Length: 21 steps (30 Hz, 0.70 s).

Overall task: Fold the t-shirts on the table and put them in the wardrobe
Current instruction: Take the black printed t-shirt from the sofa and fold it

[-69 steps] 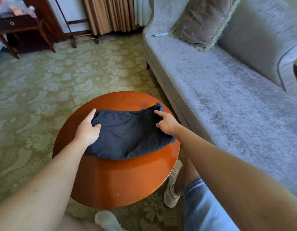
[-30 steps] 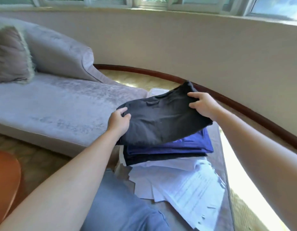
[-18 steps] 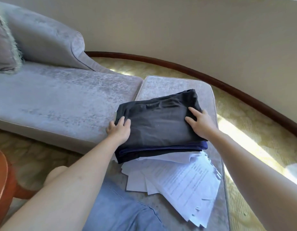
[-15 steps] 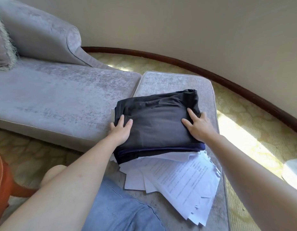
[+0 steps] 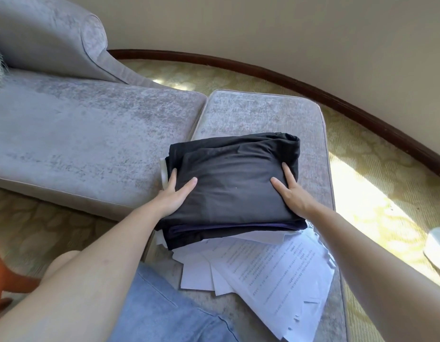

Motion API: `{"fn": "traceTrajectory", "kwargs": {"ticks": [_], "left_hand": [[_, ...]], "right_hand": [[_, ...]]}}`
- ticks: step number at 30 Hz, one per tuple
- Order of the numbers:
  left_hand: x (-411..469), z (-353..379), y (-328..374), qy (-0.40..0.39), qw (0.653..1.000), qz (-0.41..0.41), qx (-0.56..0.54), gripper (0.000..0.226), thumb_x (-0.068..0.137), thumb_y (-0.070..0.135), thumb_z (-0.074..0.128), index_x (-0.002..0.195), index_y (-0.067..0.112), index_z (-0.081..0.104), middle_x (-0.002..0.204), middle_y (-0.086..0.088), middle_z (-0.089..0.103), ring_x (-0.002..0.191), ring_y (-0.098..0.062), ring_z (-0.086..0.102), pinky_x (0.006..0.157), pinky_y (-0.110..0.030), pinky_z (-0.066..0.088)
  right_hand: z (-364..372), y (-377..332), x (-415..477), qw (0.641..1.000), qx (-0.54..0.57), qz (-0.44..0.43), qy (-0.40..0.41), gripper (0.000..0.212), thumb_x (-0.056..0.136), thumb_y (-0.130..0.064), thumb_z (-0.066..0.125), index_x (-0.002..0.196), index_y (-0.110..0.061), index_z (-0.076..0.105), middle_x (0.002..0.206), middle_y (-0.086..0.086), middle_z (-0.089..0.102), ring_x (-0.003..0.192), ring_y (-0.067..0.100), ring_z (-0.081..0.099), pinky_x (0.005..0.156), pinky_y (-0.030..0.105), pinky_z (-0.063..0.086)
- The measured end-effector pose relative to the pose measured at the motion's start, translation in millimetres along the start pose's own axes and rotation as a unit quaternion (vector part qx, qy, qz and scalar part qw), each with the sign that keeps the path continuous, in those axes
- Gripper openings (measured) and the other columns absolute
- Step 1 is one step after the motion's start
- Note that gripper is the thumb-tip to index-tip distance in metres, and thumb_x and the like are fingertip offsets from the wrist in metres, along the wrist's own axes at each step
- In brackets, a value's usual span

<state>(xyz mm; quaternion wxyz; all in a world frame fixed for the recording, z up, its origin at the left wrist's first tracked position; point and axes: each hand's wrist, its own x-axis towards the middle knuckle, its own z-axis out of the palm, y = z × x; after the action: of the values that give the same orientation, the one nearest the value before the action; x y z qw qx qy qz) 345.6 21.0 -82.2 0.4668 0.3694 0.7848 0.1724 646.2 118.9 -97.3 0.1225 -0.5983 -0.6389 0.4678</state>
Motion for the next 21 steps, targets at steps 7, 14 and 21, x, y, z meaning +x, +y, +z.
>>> {"fn": "traceTrajectory", "kwargs": {"ticks": [7,14,21], "left_hand": [[15,7,-10,0.036,0.998,0.004,-0.049,0.113,0.069,0.086,0.047,0.148,0.044,-0.021,0.164,0.003,0.005,0.149,-0.024,0.016,0.12,-0.043,0.017],[19,10,-13,0.068,0.994,0.032,-0.076,0.128,0.052,0.091,0.048,0.148,0.042,-0.022,0.164,-0.002,0.002,0.15,-0.024,0.01,0.121,-0.045,0.012],[33,8,-14,0.073,0.986,0.019,-0.149,0.119,0.077,0.07,0.061,0.151,0.027,-0.023,0.164,0.001,0.003,0.15,-0.019,0.01,0.12,-0.037,0.01]], "right_hand": [[5,9,7,0.998,0.05,-0.031,0.02,0.066,0.097,-0.052,0.046,0.152,-0.046,0.009,0.156,0.0,0.033,0.139,0.022,0.036,0.113,0.032,0.026],[1,10,13,0.999,0.031,-0.034,0.014,0.068,0.096,-0.052,0.048,0.152,-0.046,0.009,0.154,0.0,0.036,0.138,0.022,0.038,0.112,0.03,0.027],[-2,4,16,0.999,0.041,-0.016,-0.013,0.073,0.093,-0.056,0.049,0.151,-0.048,0.005,0.152,-0.004,0.037,0.135,0.022,0.041,0.114,0.033,0.029]]}}
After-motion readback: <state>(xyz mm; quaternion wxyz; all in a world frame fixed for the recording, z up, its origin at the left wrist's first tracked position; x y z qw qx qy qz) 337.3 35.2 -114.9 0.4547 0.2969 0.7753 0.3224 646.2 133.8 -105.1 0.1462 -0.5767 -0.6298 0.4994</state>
